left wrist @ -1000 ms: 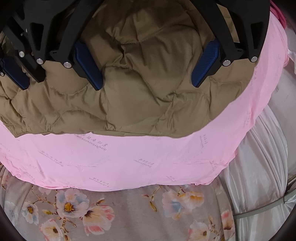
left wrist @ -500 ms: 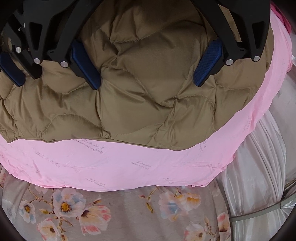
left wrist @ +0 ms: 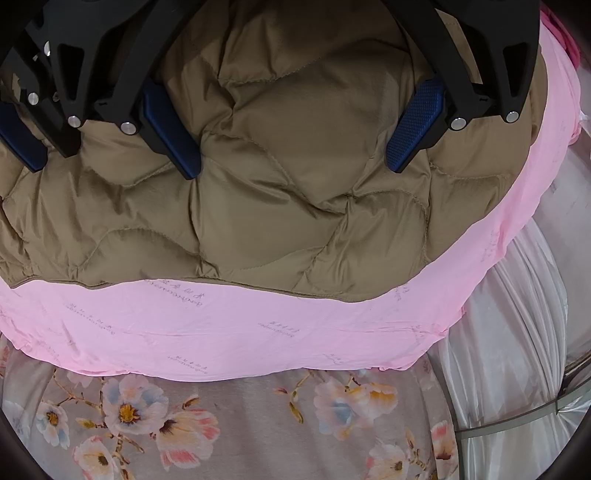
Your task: Fold large clothes
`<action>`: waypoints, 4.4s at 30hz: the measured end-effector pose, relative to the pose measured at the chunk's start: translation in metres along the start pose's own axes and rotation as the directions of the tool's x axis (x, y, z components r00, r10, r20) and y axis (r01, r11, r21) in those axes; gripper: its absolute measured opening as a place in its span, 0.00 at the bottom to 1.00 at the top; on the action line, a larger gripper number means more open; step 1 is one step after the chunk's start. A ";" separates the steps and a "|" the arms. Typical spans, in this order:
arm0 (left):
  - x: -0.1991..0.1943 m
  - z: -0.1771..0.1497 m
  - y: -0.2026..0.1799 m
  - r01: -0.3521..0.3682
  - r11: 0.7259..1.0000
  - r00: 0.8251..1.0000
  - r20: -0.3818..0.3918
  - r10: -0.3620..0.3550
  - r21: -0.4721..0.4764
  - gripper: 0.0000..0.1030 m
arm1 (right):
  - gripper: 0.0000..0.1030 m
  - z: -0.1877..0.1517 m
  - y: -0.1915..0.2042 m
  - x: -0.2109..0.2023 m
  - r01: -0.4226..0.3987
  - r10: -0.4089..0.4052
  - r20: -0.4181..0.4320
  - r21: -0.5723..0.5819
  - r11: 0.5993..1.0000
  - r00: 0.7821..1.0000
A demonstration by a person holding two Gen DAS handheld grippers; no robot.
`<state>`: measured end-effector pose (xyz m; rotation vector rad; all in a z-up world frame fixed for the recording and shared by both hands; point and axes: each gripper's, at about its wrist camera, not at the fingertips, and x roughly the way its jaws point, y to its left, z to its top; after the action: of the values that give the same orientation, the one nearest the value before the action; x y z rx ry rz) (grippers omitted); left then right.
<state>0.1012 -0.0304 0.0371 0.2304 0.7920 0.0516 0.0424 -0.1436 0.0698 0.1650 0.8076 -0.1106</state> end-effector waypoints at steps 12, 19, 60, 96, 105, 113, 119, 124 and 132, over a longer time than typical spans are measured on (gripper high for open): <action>-0.003 0.001 0.012 0.048 0.998 0.999 0.009 -0.048 -0.043 0.96 | 0.32 0.003 -0.004 0.000 -0.013 0.013 -0.008 0.002 1.000 1.000; -0.058 -0.024 0.070 0.107 0.990 0.994 0.012 -0.106 -0.096 0.95 | 0.34 0.012 0.002 -0.025 -0.053 0.053 -0.024 0.005 0.999 0.998; -0.193 0.042 0.150 0.531 0.827 0.846 0.174 -0.505 -0.182 0.11 | 0.03 -0.036 0.023 -0.076 -0.286 0.276 -0.302 0.012 0.958 0.912; -0.218 -0.027 -0.141 0.617 0.738 0.786 -0.165 -0.596 0.273 0.30 | 0.13 0.012 -0.196 -0.196 -0.048 0.052 -0.004 0.333 0.942 0.999; -0.256 0.037 -0.039 0.584 0.802 0.798 0.090 -0.595 0.126 0.76 | 0.61 0.107 -0.154 -0.194 -0.228 0.203 0.110 0.314 0.922 0.973; -0.182 0.109 0.050 0.398 0.913 0.917 0.081 -0.392 -0.089 0.75 | 0.71 0.153 -0.121 -0.111 -0.169 0.188 -0.014 0.373 0.912 0.982; -0.149 0.131 0.052 0.366 0.925 0.931 0.040 -0.364 -0.102 0.75 | 0.53 0.137 -0.118 -0.044 -0.196 0.301 -0.174 0.452 0.870 0.938; -0.132 0.141 0.028 0.415 0.906 0.909 -0.008 -0.417 -0.085 0.75 | 0.14 0.122 -0.131 -0.073 -0.191 0.249 -0.069 0.456 0.869 0.966; -0.102 0.142 -0.059 0.439 0.898 0.893 -0.109 -0.437 -0.013 0.72 | 0.14 0.071 -0.155 -0.065 0.024 0.018 -0.106 0.380 0.925 0.994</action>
<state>0.1283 -0.1278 0.1916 0.0552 0.9389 -0.3718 0.0239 -0.3065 0.1490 0.5420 0.8887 -0.2637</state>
